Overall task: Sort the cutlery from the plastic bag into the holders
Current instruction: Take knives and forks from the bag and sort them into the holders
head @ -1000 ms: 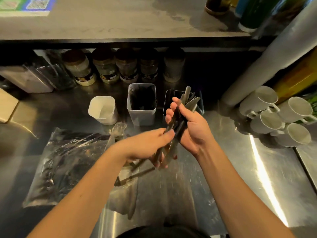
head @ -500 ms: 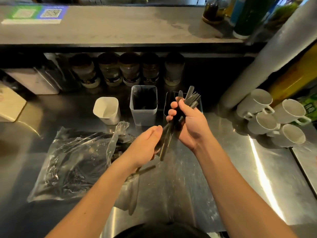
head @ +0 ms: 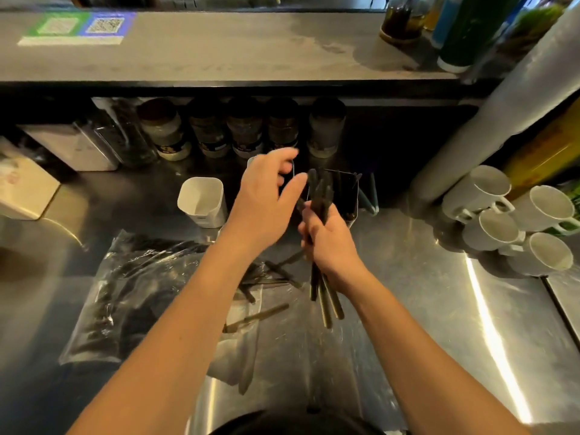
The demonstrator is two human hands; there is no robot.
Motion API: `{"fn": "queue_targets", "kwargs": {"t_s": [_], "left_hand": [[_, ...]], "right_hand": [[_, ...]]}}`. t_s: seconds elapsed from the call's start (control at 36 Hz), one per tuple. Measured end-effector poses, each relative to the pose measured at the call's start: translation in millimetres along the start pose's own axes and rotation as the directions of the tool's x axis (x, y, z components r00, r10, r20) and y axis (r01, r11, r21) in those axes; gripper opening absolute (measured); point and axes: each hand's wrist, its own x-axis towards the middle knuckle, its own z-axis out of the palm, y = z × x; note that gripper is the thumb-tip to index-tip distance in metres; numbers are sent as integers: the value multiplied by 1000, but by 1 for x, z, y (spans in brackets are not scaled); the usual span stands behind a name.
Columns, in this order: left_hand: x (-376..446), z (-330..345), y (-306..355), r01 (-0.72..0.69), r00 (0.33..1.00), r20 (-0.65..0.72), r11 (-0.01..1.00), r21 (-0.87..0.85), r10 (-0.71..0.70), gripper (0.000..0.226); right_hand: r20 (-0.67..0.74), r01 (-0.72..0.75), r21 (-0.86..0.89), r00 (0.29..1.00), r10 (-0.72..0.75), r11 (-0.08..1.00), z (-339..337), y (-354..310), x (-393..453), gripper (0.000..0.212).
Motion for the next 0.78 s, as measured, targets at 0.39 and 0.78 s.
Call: {"fn": "queue_targets", "kwargs": {"t_s": [0.39, 0.78], "left_hand": [[62, -48, -22, -69, 910, -407, 997, 31, 76, 8], [98, -44, -75, -124, 953, -221, 931, 344, 209, 17]], "right_hand": [[259, 14, -454, 959, 117, 891, -13, 15, 7, 10], [132, -214, -68, 966, 221, 974, -23, 18, 24, 17]]}}
